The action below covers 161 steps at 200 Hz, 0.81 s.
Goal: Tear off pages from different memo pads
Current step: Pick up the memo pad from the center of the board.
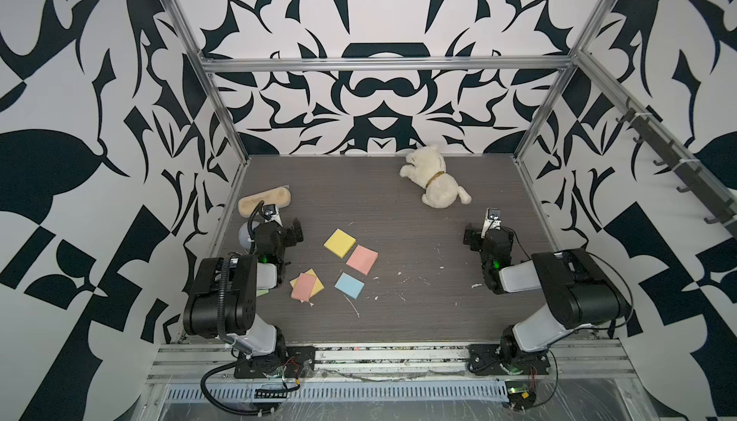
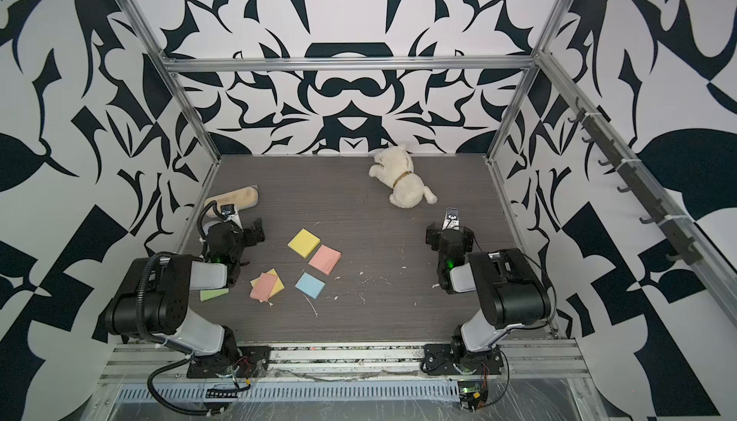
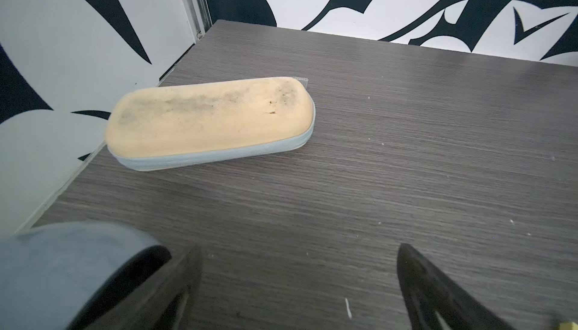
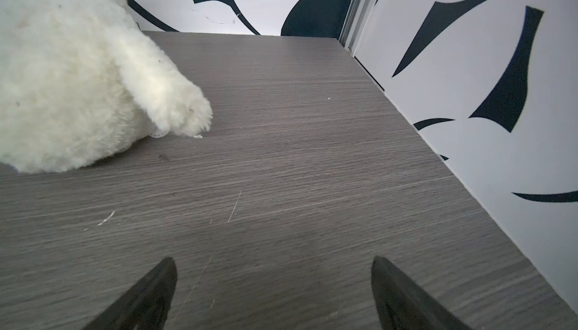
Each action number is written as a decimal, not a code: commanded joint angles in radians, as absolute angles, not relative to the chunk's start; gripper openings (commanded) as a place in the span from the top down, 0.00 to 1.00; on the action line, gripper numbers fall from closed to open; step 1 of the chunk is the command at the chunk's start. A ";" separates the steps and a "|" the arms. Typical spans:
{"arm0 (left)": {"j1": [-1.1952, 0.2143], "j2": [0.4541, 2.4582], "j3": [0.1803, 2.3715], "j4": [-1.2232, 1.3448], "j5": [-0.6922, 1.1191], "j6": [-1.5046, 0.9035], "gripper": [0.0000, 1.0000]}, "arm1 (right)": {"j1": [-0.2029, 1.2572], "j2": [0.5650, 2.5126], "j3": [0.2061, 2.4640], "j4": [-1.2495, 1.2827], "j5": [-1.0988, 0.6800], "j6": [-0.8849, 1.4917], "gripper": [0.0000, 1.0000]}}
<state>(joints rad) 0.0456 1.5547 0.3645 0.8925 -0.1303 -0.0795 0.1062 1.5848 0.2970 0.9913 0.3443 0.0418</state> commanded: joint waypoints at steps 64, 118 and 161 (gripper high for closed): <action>0.056 1.552 0.383 0.887 -0.116 -0.083 0.01 | 0.106 1.568 0.331 0.984 0.331 0.040 0.00; 0.056 1.552 0.383 0.887 -0.117 -0.084 0.01 | 0.106 1.567 0.331 0.982 0.330 0.041 0.00; 0.055 1.552 0.382 0.887 -0.117 -0.083 0.01 | 0.107 1.568 0.332 0.983 0.328 0.041 0.00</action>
<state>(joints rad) 0.0521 1.5547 0.3645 0.8894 -0.1261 -0.0795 0.1062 1.5848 0.3080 0.9615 0.3321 0.0418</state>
